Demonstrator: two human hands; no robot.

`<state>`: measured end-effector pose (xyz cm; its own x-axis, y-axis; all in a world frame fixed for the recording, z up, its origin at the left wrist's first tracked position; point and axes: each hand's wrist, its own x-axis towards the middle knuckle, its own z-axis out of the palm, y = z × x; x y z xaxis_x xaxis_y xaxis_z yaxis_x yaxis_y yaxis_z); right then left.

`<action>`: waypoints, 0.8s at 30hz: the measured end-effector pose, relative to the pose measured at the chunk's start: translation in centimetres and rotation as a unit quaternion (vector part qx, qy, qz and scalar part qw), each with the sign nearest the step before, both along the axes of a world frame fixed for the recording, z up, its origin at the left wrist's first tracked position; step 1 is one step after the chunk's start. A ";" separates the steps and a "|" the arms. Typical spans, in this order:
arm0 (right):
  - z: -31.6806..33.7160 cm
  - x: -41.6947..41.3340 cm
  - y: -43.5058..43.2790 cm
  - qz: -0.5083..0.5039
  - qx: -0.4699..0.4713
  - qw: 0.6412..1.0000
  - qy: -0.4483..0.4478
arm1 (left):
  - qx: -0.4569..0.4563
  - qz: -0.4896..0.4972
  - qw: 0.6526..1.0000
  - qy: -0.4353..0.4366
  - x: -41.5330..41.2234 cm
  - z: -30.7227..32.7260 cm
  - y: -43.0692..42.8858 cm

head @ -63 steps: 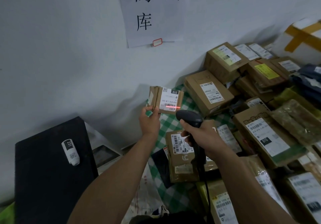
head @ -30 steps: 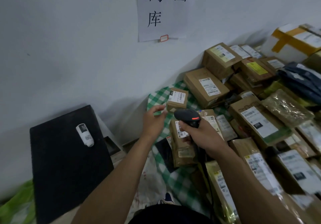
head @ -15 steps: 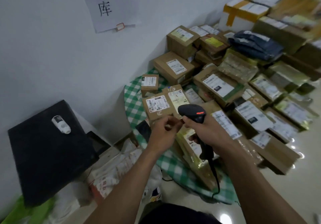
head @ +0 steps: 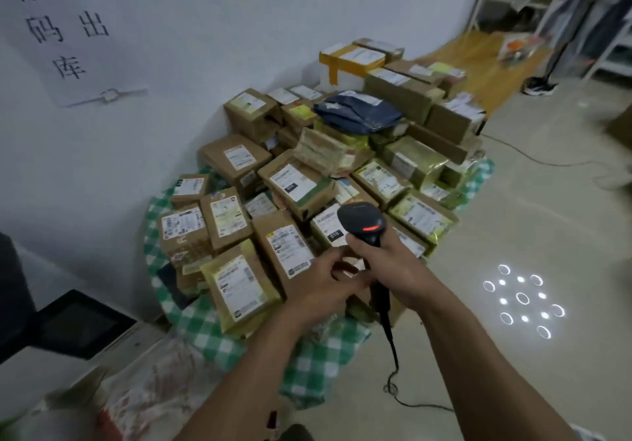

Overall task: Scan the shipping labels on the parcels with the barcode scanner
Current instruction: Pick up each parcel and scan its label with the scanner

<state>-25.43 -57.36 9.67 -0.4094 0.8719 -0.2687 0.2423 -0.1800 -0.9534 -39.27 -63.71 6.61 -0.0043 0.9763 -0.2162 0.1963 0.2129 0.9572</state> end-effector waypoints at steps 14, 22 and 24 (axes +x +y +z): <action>1.9 10.0 14.8 -0.024 0.043 0.999 -0.022 | 0.047 -0.009 0.997 -0.059 10.2 0.6 15.8; 3.0 17.9 23.1 -0.082 0.014 0.996 -0.032 | 0.079 0.006 0.991 -0.104 16.9 2.6 26.1; 3.1 19.9 25.6 -0.088 0.011 0.996 -0.032 | 0.084 -0.014 0.991 -0.102 18.7 2.9 29.0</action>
<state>-5.53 -31.72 12.82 -0.2323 0.9348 -0.2688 0.2698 -0.2036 -0.9412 -20.54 -34.76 9.48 0.0510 0.9977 -0.0442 -0.0003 0.0443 0.9990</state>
